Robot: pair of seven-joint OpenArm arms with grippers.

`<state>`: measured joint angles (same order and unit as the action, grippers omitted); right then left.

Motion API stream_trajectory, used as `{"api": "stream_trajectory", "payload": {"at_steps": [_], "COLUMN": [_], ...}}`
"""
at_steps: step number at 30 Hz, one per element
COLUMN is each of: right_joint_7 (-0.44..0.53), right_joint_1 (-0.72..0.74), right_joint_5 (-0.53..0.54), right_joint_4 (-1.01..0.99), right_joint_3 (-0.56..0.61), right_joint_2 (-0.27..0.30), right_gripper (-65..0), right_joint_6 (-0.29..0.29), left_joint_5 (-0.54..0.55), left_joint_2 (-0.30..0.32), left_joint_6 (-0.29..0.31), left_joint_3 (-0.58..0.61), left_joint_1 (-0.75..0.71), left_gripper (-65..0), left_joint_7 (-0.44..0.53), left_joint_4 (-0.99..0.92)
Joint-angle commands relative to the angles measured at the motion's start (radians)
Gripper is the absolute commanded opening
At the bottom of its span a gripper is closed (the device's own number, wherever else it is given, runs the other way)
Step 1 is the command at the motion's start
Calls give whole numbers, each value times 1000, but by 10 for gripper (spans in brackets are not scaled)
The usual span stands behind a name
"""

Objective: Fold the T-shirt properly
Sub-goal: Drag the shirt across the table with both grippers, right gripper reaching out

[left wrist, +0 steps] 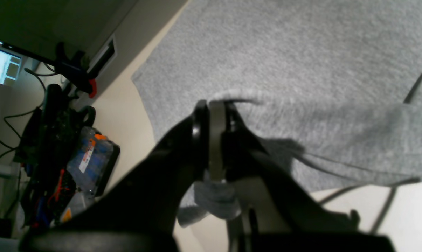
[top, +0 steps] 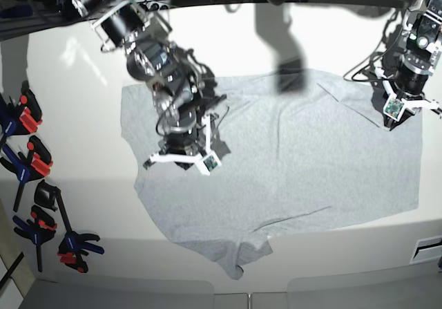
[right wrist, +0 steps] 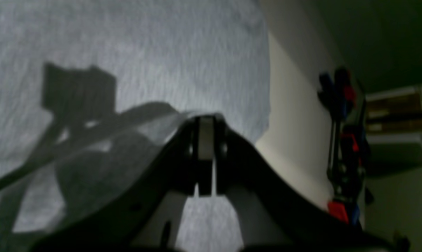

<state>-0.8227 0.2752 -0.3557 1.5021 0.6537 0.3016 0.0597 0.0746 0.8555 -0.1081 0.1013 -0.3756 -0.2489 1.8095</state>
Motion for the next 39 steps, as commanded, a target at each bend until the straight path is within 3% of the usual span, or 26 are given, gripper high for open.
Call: {"api": "stream_trajectory", "payload": {"at_steps": [1,9,16,22,26,32,39], "right_joint_7": [18,8,11,14,15,54,128], "right_joint_1": [46,151,179,195,205,227,240], "right_joint_5": [0,77,79,78,52,76,186], "right_joint_4": [0,-39,-39,-50,-78,-190,-270], "right_joint_3": [-6,-6,-6,-6,-22,-124,-190], "right_joint_2": [-5,-11,-11,-11,-11,-11,-11], "right_gripper": [-650,-650,-650,-650,-650,-650,-650], "right_joint_6": [-4,-26,-26,-23,-6,-6,-64], "left_joint_5": [-2,-2,-2,-2,-3,-3,-6], "left_joint_2": [6,-84,-111,-130,-129,-129,-129], "left_joint_6": [-19,-19,-8,45,46,48,48], "left_joint_3": [-9,-9,-9,-8,-8,-8,-8], "left_joint_1": [18,145,216,213,213,213,215], "left_gripper": [-650,-650,-650,-650,-650,-650,-650], "left_joint_7": [20,46,79,106,176,176,201], "left_joint_4": [-8,-254,-411,-430,-430,-430,-430]}}
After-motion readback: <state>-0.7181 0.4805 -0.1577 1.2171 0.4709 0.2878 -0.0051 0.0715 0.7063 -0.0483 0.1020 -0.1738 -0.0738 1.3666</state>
